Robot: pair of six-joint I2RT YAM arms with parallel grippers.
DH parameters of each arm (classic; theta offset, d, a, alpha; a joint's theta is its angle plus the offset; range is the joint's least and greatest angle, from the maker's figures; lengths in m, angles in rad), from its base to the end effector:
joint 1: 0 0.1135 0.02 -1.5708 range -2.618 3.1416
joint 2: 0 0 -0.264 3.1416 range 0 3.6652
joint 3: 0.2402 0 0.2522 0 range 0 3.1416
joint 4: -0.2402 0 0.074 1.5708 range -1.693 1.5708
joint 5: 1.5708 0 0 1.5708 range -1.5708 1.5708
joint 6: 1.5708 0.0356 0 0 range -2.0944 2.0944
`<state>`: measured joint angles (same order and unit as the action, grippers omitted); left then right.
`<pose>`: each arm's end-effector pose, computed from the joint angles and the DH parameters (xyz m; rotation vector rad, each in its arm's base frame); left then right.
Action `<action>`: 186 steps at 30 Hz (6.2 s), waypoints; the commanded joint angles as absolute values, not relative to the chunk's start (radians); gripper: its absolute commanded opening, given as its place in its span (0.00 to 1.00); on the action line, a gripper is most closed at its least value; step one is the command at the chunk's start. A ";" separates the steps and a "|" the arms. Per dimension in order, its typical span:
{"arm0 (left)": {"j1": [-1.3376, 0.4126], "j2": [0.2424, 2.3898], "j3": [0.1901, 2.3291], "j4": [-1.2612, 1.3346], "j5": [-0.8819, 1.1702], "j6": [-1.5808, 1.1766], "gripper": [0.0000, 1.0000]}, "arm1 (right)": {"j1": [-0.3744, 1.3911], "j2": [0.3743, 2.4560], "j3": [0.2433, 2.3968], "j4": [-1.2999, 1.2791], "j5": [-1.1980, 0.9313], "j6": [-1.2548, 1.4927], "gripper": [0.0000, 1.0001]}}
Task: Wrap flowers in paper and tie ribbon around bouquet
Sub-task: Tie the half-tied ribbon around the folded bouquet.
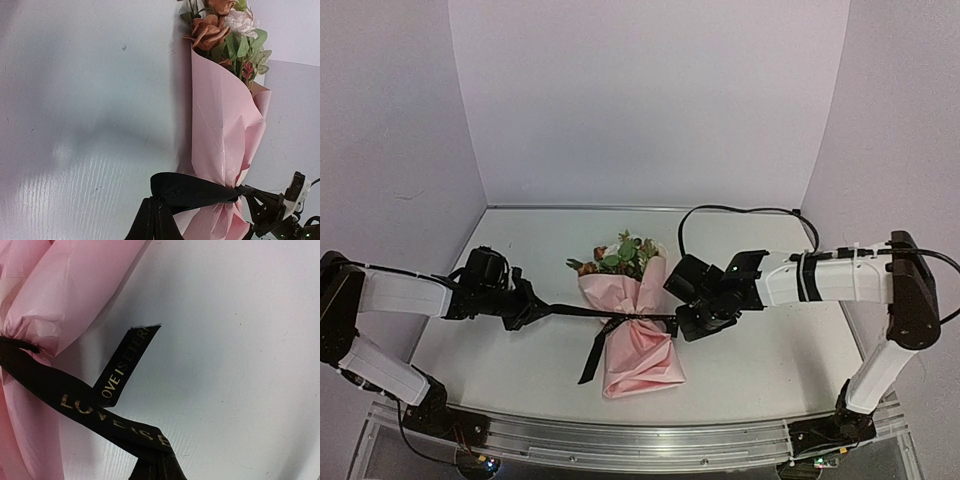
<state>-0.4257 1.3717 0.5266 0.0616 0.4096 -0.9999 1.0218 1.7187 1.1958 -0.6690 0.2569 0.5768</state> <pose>0.2226 -0.1165 0.1536 -0.5174 2.5389 -1.1068 0.1858 0.2863 0.2035 -0.5292 2.6416 0.1277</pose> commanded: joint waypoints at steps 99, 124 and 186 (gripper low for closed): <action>-0.452 1.515 0.807 -0.168 0.395 -0.585 0.47 | 0.844 2.011 1.724 -0.876 -0.161 0.461 0.00; -0.880 1.754 0.924 -0.113 0.050 -0.420 0.53 | 0.758 2.145 1.866 -0.806 -0.183 0.308 0.10; -0.739 1.542 0.936 -0.363 0.189 -0.315 0.00 | 0.848 1.612 0.955 -0.099 -0.145 0.173 0.68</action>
<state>-0.7465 1.5906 0.9100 -0.3295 0.1105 -0.3406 0.8513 1.6520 0.9716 -0.0137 -0.0790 0.1281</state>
